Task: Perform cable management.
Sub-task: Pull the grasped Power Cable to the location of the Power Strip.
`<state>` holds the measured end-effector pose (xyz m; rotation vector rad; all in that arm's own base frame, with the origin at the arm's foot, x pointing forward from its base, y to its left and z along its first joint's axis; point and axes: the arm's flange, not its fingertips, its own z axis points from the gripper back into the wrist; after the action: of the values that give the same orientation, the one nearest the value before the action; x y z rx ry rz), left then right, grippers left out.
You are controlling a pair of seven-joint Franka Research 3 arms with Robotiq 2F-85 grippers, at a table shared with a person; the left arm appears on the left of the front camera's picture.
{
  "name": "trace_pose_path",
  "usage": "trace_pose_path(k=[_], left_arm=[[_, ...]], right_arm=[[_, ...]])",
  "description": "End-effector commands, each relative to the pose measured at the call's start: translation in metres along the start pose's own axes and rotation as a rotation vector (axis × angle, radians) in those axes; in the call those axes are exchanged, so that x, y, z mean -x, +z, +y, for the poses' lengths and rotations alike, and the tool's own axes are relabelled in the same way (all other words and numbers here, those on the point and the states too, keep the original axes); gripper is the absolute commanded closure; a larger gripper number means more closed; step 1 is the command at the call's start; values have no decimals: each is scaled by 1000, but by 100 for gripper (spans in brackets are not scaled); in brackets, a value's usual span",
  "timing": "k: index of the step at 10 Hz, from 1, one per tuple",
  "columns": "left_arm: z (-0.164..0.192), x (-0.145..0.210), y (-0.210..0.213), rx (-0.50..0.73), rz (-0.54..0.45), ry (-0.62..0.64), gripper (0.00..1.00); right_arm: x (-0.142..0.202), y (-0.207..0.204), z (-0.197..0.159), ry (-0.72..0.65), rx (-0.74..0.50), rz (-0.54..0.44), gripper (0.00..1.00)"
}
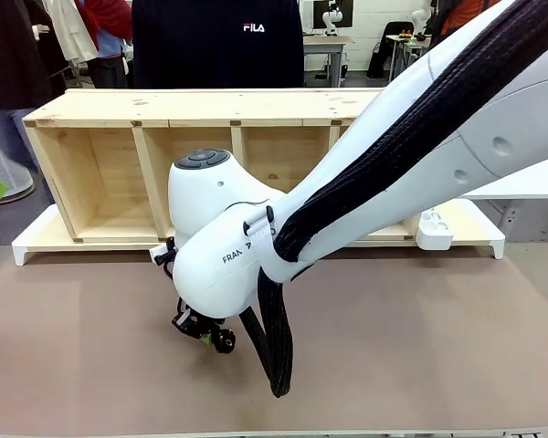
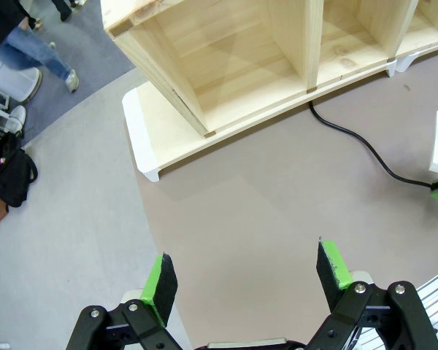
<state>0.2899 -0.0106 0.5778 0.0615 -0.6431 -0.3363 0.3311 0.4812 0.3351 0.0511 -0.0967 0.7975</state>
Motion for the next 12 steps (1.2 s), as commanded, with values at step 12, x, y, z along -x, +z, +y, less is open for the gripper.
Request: trace_pose_path(k=[12], left_arm=[[0, 0, 0, 0, -4, 16, 0]], right_arm=[[68, 72, -95, -234, 189, 20, 100]])
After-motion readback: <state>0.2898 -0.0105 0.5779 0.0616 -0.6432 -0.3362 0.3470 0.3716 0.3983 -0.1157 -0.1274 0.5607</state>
